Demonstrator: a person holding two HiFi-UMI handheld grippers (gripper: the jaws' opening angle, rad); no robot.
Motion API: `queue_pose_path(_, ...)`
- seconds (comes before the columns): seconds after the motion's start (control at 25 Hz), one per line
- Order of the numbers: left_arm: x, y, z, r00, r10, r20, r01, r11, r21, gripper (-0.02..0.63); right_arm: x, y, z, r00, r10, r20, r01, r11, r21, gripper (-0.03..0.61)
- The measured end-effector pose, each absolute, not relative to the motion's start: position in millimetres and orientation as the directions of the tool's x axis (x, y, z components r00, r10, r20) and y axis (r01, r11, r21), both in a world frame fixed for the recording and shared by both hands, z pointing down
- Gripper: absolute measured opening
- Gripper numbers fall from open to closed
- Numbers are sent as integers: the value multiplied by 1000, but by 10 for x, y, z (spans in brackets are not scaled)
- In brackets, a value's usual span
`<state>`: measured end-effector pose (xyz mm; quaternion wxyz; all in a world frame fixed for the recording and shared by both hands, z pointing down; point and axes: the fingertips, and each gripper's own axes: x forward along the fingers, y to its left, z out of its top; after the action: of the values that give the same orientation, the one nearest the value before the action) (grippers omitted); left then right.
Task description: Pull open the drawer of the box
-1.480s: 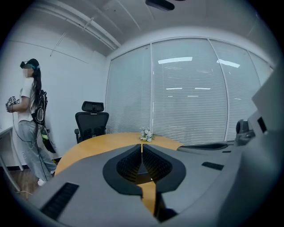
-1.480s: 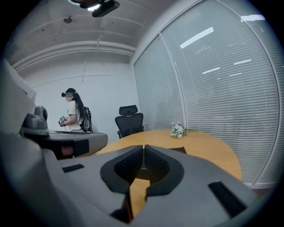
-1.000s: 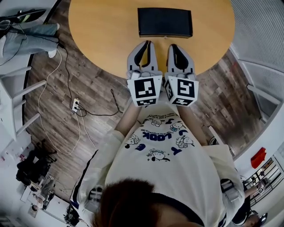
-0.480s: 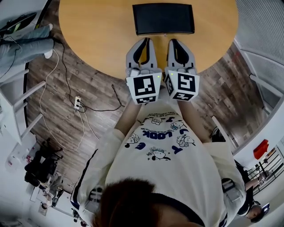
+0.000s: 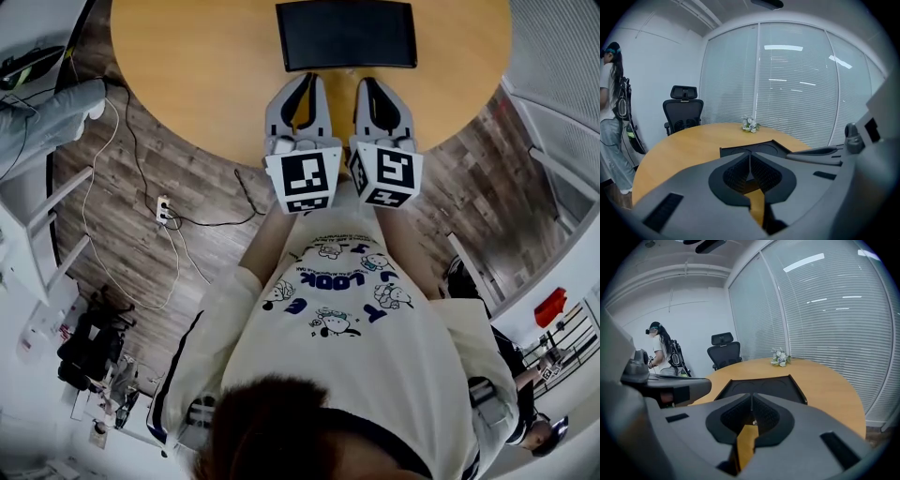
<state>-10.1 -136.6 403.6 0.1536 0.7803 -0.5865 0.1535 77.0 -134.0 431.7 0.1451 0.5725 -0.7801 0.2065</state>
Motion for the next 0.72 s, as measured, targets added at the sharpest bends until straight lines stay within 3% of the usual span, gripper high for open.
queue_pose_path(0.72, -93, -1459, 4302, 274, -841, 468, -961, -265, 86, 21, 781, -1372, 4773, -285, -778, 560, -958, 232, -167, 34)
